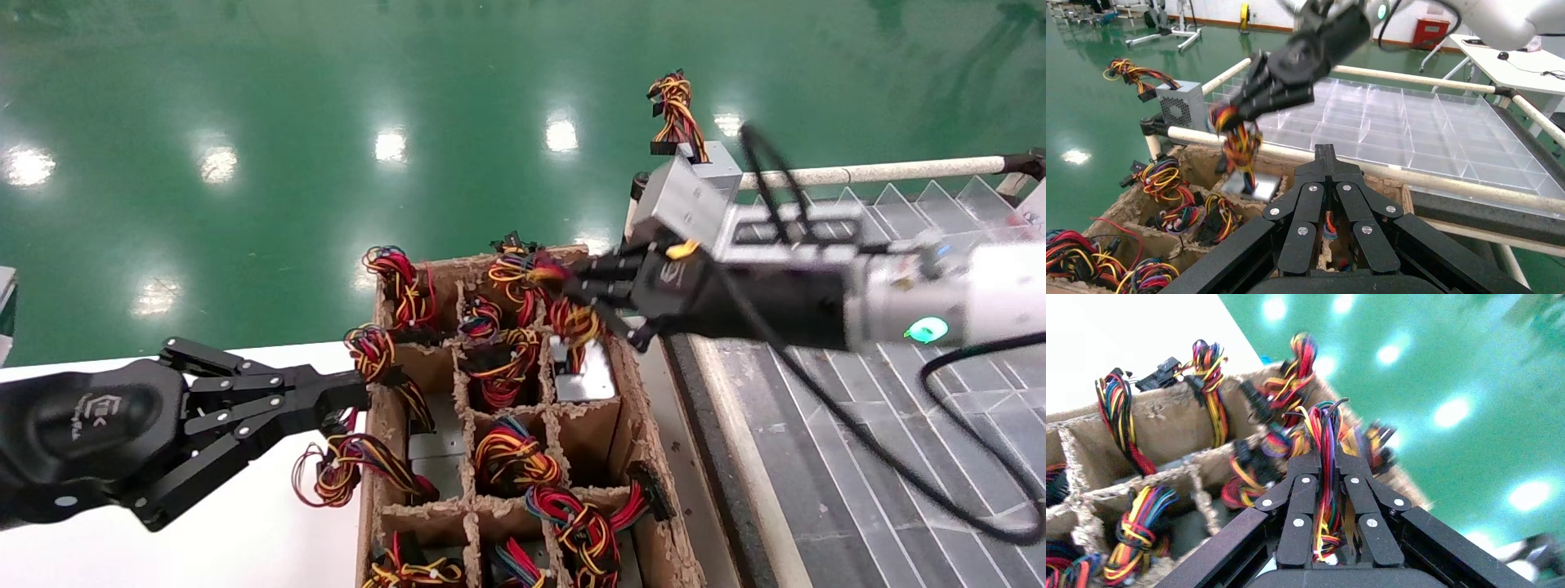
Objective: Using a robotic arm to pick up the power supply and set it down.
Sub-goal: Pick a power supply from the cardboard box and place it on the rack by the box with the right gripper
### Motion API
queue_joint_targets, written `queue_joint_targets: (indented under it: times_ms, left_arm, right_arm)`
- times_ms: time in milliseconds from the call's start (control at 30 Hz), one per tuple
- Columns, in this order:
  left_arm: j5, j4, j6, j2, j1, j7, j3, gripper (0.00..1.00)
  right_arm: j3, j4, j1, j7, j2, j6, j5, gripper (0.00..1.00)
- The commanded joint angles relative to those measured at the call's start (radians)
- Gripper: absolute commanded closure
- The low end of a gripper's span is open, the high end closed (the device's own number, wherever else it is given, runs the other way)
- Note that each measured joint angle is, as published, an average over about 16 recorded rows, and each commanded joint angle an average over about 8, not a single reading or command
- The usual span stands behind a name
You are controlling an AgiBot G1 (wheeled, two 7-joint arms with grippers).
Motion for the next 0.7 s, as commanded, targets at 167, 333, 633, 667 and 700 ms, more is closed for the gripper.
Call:
queue_joint_targets:
  times_ms: [167,333,633,667,700]
  left_arm:
    - [0.0,0.0,0.0,0.0,0.0,0.0,0.0,1.0]
    - [0.0,0.0,0.0,0.0,0.0,0.0,0.0,1.0]
    - [0.0,0.0,0.0,0.0,0.0,0.0,0.0,1.0]
    - [0.0,0.0,0.0,0.0,0.0,0.0,0.0,1.0]
    - [0.0,0.0,0.0,0.0,0.0,0.0,0.0,1.0]
  right_arm:
    - [0.013,0.032,0.111,-0.061,0.024,-0.078,0.003,1.0]
    - [0.009,0.032,0.216,-0.127,0.028,-0.136,-0.033,1.0]
    - [0.008,0.032,0.343,-0.244,0.04,-0.154,-0.129,1.0]
    - [0.007,0.031,0.354,-0.253,0.042,-0.151,-0.146,1.0]
    - [0.006,0.031,0.365,-0.261,0.044,-0.148,-0.163,1.0]
